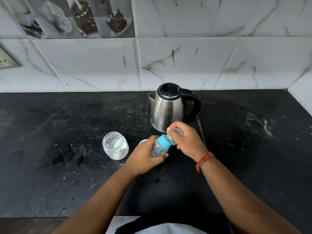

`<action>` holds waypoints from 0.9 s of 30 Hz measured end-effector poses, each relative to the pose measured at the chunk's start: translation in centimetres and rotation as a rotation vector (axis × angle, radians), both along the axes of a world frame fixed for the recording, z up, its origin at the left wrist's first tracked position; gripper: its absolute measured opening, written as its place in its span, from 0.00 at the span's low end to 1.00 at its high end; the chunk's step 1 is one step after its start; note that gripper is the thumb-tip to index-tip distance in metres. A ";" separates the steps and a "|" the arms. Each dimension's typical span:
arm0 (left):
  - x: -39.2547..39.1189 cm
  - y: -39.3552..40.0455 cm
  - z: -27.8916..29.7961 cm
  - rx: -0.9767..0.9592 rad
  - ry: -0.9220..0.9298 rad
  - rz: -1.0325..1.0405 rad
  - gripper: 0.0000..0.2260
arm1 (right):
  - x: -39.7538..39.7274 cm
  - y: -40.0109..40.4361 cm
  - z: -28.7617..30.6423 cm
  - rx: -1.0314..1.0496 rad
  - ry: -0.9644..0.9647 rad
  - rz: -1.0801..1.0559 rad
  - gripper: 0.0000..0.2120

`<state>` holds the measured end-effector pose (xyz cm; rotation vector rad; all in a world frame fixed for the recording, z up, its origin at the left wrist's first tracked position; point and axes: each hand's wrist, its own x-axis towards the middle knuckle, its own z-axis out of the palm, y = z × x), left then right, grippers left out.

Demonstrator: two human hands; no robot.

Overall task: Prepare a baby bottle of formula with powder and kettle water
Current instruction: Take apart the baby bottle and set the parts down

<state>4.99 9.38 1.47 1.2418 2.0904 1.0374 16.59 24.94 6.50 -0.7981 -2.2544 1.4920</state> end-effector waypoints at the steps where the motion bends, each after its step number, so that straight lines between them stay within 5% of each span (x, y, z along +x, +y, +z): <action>1: -0.1 -0.1 -0.1 0.012 -0.020 0.016 0.24 | 0.1 0.3 0.3 -0.035 0.013 -0.025 0.06; 7: -0.6 -0.8 -0.6 0.041 -0.079 0.132 0.23 | 1.2 3.3 -0.8 0.017 -0.007 -0.186 0.07; 18: -0.6 -0.7 -0.6 0.081 -0.134 0.144 0.22 | 5.9 7.5 -9.3 0.498 -0.630 -0.148 0.23; 27: -0.1 -0.9 0.0 0.044 -0.153 0.159 0.23 | 6.2 7.4 -9.9 0.646 -0.727 -0.166 0.31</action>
